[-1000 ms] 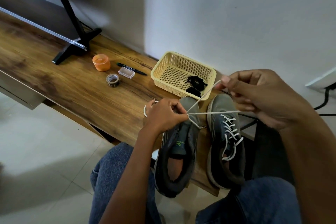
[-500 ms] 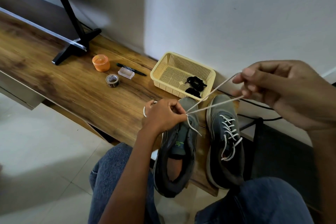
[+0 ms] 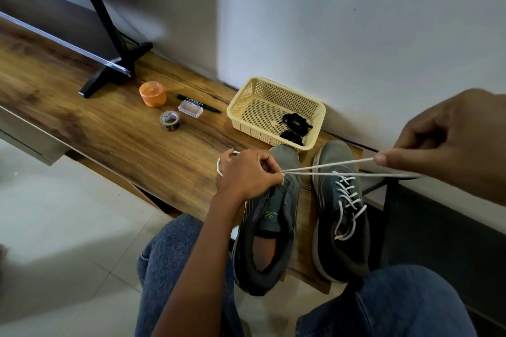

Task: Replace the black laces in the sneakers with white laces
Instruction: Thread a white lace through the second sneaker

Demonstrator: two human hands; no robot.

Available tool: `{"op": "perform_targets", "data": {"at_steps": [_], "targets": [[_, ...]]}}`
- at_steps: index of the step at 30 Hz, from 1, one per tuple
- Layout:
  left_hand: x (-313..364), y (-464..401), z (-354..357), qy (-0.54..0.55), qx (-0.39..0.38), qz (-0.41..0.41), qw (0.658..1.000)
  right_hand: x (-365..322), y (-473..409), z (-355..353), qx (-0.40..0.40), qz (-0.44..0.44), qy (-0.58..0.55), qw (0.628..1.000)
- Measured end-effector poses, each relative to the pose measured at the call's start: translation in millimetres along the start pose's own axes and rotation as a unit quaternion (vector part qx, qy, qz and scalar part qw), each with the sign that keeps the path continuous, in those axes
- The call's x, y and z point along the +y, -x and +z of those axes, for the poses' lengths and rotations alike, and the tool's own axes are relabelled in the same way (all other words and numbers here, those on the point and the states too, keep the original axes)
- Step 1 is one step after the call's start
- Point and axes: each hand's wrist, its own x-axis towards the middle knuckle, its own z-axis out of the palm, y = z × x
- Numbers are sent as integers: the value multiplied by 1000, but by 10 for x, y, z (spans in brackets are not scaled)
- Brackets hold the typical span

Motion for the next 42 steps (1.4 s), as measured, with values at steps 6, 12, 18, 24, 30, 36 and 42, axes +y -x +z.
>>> {"op": "perform_targets", "data": {"at_steps": [6, 12, 18, 24, 30, 36, 42], "targets": [[-22, -6, -1, 28, -17, -2, 999, 3, -37, 27, 3, 9, -544, 839], [-30, -11, 5, 12, -18, 1, 1000, 81, -40, 146, 48, 88, -606, 789], [22, -15, 54, 6, -10, 5, 1000, 56, 5, 129, 84, 17, -298, 951], [25, -4, 33, 20, -12, 15, 1000, 133, -76, 226, 200, 60, -204, 956], [-59, -42, 14, 164, -53, 5, 985, 187, -370, 562, 161, 72, -239, 955], [-89, -69, 25, 162, -51, -9, 985, 96, -577, 1196, -56, 31, -152, 986], [-87, -75, 13, 158, -44, 9, 986, 116, -668, 1716, -95, 50, -128, 986]]}}
